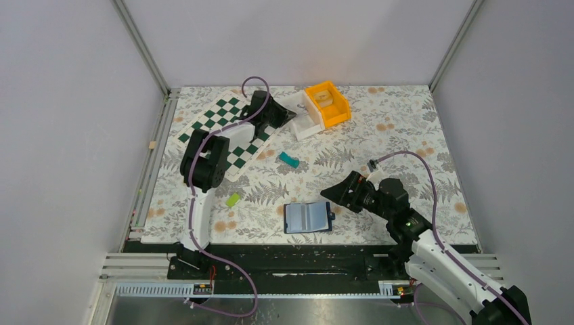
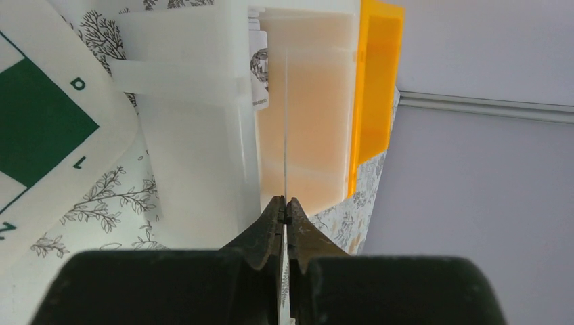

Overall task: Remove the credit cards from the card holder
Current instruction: Place the credit card in the storage box.

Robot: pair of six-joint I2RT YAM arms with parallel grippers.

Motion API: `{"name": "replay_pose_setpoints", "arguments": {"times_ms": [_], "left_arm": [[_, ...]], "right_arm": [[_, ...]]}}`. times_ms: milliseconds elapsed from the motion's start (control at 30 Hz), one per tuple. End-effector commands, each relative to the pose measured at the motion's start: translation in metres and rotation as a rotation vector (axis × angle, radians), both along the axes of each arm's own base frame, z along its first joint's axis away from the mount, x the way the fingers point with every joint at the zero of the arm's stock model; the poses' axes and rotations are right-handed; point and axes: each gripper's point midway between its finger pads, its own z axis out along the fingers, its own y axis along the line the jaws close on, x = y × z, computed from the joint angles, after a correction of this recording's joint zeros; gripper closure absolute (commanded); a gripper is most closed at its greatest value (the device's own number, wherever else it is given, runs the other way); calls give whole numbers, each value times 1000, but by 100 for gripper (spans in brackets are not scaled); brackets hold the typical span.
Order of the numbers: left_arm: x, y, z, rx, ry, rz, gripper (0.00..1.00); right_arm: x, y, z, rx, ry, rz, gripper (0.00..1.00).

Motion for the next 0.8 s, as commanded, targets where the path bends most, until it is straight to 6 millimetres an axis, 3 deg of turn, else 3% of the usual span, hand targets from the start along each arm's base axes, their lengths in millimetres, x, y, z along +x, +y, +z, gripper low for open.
{"name": "replay_pose_setpoints", "arguments": {"times_ms": [0, 767], "left_arm": [[15, -1, 9, -19, -42, 11, 100], [32, -8, -6, -26, -18, 16, 92]], "right_arm": [[5, 4, 19, 22, -69, 9, 1], [0, -2, 16, 12, -70, 1, 1]]}}
